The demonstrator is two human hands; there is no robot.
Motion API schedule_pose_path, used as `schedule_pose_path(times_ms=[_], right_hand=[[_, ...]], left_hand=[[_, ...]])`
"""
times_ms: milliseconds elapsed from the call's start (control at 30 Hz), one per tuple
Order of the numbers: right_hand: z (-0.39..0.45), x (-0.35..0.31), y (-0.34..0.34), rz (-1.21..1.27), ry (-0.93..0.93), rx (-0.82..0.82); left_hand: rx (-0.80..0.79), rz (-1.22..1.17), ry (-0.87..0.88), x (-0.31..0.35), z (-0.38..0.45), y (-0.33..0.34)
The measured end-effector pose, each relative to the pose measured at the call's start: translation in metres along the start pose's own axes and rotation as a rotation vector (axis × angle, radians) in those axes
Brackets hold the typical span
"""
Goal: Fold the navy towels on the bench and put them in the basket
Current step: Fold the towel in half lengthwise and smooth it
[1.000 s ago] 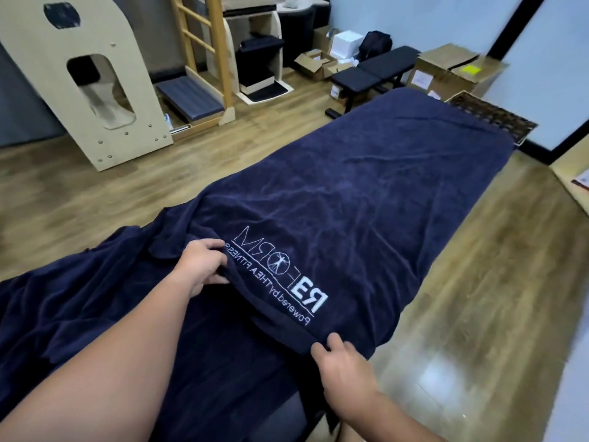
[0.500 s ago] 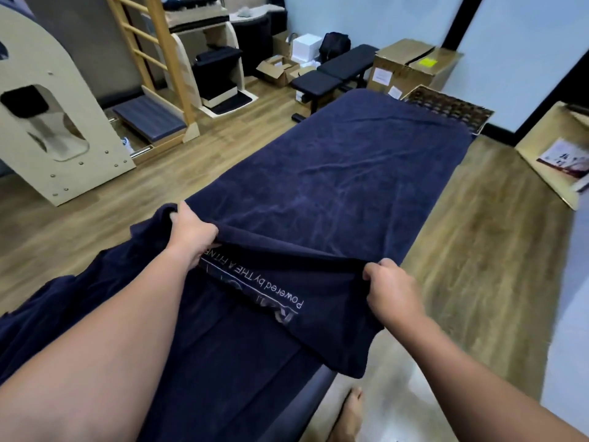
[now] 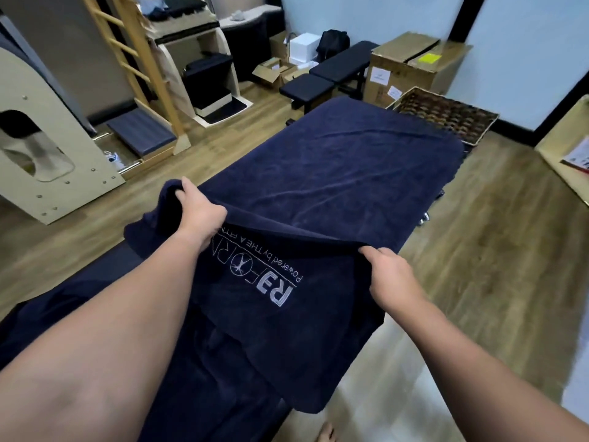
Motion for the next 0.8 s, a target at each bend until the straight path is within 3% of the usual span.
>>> schedule_pose_path(times_ms=[233, 800], right_hand=[[0.063, 0.057, -0.03, -0.003, 0.01, 0.008], [0.264, 0.187, -0.097, -0.123, -0.018, -0.056]], left_hand=[[-0.046, -0.032, 0.087, 0.061, 0.021, 0.078], [-0.113, -0.035, 0.048, 0.204, 0.149, 0.26]])
Point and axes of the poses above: each hand's wrist, its own z-axis towards the middle knuckle, its own y-axis out of the palm, x = y × z, the point moved 5 cm from there along z, towards the middle knuckle, and after that the axes turned 1 degree about -z, right-handed, at the moved point
